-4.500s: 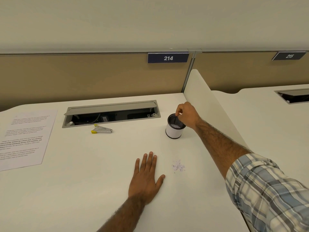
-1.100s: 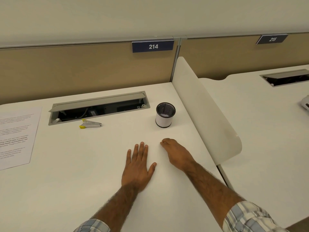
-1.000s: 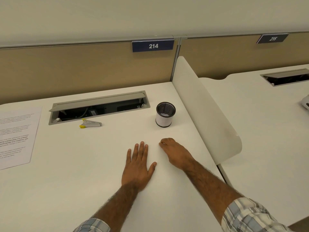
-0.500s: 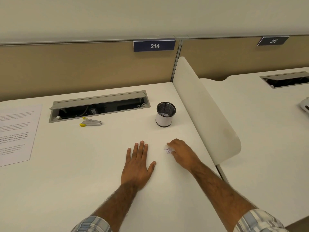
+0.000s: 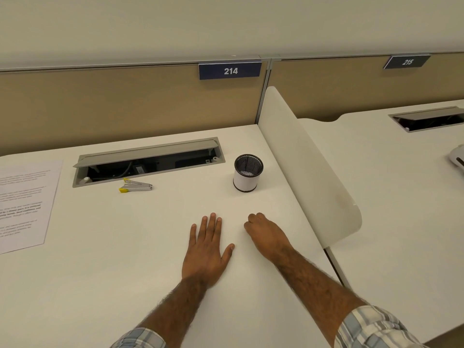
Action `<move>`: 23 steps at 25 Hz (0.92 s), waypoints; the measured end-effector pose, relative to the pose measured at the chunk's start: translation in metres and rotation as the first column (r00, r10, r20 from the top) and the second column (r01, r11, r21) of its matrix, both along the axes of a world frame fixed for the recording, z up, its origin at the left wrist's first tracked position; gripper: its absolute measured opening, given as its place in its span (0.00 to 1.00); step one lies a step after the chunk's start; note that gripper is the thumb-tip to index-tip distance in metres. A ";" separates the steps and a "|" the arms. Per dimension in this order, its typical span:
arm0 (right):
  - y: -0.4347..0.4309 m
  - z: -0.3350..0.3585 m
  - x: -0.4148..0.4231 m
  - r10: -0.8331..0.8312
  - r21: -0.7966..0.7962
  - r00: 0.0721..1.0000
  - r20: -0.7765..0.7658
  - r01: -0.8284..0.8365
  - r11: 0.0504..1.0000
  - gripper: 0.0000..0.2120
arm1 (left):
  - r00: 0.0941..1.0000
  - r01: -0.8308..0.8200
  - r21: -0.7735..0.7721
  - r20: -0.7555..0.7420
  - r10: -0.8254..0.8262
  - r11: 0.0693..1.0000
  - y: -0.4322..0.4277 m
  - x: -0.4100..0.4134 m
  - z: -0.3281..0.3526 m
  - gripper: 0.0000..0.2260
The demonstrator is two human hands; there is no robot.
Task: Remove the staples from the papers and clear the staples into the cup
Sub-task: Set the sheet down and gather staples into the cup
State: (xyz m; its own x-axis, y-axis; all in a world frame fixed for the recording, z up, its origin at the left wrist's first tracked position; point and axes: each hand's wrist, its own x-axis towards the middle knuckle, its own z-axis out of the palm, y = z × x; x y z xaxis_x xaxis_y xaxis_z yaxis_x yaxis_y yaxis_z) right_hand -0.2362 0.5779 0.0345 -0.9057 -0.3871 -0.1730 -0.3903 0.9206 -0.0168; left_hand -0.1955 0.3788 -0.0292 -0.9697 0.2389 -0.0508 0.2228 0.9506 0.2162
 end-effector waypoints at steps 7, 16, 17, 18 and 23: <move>0.001 -0.005 -0.014 -0.222 -0.238 0.974 0.039 0.225 0.945 0.11 | 1.000 0.003 0.009 -0.001 -0.003 1.000 0.000 0.001 0.001 0.35; 0.020 0.073 -0.049 -0.462 -0.775 0.726 0.510 0.621 0.120 0.07 | 1.000 0.004 0.006 -0.019 -0.004 1.000 0.000 0.001 0.002 0.35; 0.020 0.082 -0.062 -0.447 -0.793 0.733 0.512 0.604 0.083 0.08 | 1.000 0.003 0.008 -0.019 -0.002 1.000 0.000 0.001 0.002 0.34; 0.019 0.091 -0.076 -0.442 -0.808 0.743 0.504 0.586 0.064 0.09 | 1.000 -0.001 0.015 -0.020 0.001 1.000 -0.001 0.001 0.001 0.34; 0.009 0.109 -0.137 -0.531 -0.787 0.769 0.356 0.553 0.273 0.10 | 1.000 0.003 0.047 -0.010 -0.003 0.999 -0.001 0.001 0.003 0.34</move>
State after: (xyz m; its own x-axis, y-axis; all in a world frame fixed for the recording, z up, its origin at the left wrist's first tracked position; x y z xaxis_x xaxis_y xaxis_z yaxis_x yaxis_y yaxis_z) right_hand -0.3736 0.5865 0.1433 -0.9659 0.2365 -0.1053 0.2041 0.4452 -0.8719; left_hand -0.1948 0.3781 -0.0266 -0.9693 0.2439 -0.0300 0.2282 0.9387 0.2583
